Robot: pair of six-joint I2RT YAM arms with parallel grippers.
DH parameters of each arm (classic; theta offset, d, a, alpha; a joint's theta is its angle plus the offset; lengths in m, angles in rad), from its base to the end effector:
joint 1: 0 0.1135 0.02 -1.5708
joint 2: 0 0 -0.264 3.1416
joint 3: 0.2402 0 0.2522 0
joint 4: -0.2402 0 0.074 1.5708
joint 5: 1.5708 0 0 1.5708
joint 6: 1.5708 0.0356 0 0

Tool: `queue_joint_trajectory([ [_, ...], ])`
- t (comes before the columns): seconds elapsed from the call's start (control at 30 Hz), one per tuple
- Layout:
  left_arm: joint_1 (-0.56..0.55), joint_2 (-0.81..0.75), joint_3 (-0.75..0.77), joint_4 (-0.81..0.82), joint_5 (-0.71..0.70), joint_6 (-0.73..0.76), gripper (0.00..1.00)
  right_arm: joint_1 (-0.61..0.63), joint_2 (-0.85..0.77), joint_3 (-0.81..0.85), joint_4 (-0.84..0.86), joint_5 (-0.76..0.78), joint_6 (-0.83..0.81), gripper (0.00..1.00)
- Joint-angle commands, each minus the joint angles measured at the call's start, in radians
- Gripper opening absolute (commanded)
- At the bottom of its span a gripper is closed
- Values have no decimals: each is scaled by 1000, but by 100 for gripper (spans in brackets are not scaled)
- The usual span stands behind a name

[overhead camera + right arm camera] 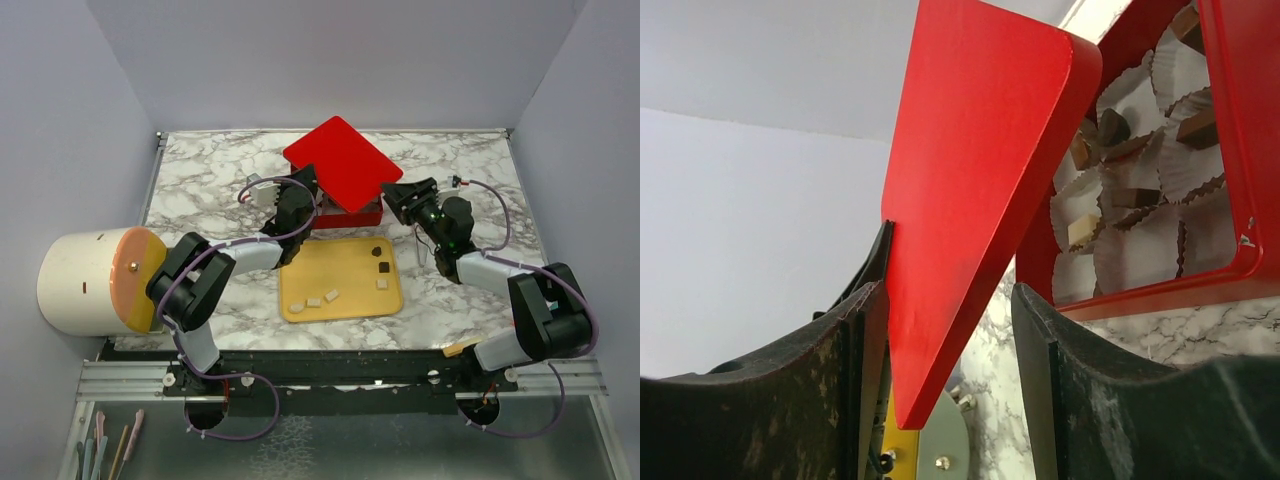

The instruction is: Pack the chocolate

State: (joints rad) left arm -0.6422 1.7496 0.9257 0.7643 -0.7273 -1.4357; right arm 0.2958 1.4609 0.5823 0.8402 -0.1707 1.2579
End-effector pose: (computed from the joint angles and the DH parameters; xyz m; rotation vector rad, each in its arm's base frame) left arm 0.3167 -0.2073 0.2283 -1.1556 1.2630 -0.9975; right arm 0.2877 0.0940 0.2214 0.6919 1.6416 1.3061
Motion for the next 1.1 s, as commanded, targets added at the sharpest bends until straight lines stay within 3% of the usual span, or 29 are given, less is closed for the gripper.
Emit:
queue_joint_trajectory([
  [0.0,-8,7,35,4,-34,-40,0,8,34,22,56,-11,10,57],
  [0.57,-9,-6,25,-1,-11,-34,0,15,180,128,115,-87,35,50],
  [0.67,-10,-3,26,0,-5,-35,0,17,195,148,107,-106,32,41],
  [0.83,-10,4,22,-2,6,-42,0,19,216,179,80,-134,21,13],
  [0.97,-6,4,17,-2,19,-34,0,19,216,198,46,-148,-4,4],
  [1.07,-4,0,5,-1,27,-33,17,19,214,209,32,-162,-15,1],
])
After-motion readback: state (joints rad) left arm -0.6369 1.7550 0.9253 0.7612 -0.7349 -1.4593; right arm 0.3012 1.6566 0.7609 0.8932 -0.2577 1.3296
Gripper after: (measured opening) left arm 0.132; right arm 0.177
